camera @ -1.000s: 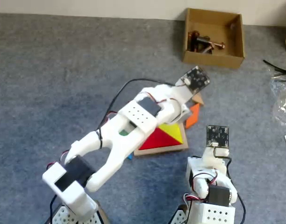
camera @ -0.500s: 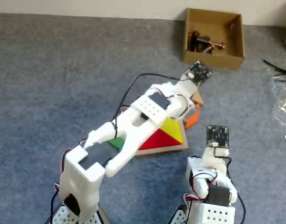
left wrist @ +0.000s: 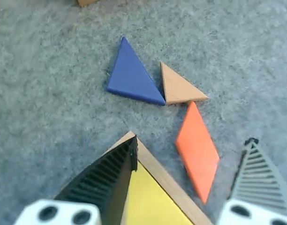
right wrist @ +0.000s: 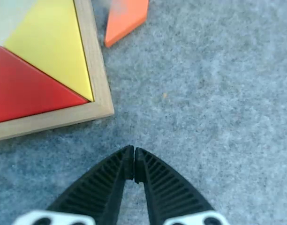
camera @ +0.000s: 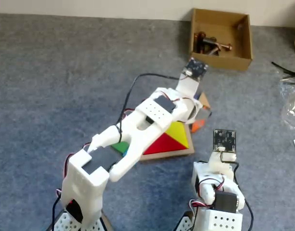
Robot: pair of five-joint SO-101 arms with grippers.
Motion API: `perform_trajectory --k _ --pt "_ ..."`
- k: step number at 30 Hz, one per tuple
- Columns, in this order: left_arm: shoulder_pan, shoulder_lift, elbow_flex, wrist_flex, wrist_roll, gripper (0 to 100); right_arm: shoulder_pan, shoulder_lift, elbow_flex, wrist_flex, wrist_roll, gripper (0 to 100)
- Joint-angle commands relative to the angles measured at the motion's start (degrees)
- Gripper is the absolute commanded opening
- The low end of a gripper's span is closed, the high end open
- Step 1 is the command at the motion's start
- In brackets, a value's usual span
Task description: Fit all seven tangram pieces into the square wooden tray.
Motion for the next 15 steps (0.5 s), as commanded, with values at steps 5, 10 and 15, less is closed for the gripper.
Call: perform_trajectory --k 5,10,15 --pt "2.0 2.1 -3.3 -1.3 3.2 32 -0.9 -0.8 6.5 -1.0 -0.6 0.5" --pt "2.2 5.5 -5.7 -1.1 2.9 32 -0.9 -0.8 6.5 -1.0 -0.6 0.5" --pt "3.6 6.1 -6.5 -1.2 2.8 32 -0.9 -0.8 6.5 -1.0 -0.6 0.5"
